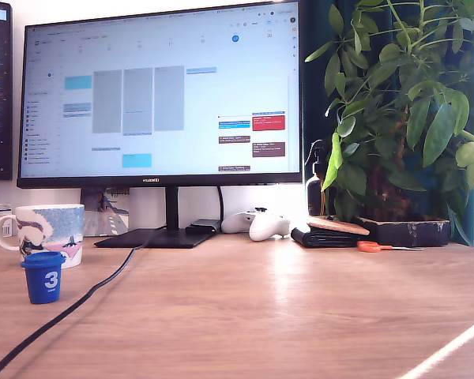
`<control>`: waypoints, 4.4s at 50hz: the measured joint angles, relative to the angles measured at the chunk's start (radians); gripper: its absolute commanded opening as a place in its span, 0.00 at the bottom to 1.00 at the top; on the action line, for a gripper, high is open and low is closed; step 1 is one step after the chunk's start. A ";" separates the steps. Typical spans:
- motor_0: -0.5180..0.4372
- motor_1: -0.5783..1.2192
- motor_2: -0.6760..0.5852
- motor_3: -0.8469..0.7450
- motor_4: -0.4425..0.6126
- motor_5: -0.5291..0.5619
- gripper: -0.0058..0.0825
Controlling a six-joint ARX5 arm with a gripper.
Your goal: Pick the blue coffee capsule and place it inside the blue coffee cup
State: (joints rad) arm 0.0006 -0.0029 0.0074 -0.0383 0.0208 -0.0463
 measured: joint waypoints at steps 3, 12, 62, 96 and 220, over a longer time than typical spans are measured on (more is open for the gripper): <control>0.000 0.000 0.000 0.000 0.000 0.000 0.05; 0.000 0.000 0.000 0.048 0.050 -0.076 0.05; -0.142 0.369 0.027 0.096 0.434 -0.130 0.62; -0.262 0.909 0.028 0.455 0.221 0.013 0.82; -0.030 1.626 0.710 0.734 0.262 0.077 0.23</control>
State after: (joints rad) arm -0.0296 1.6230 0.7177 0.6952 0.2825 0.0307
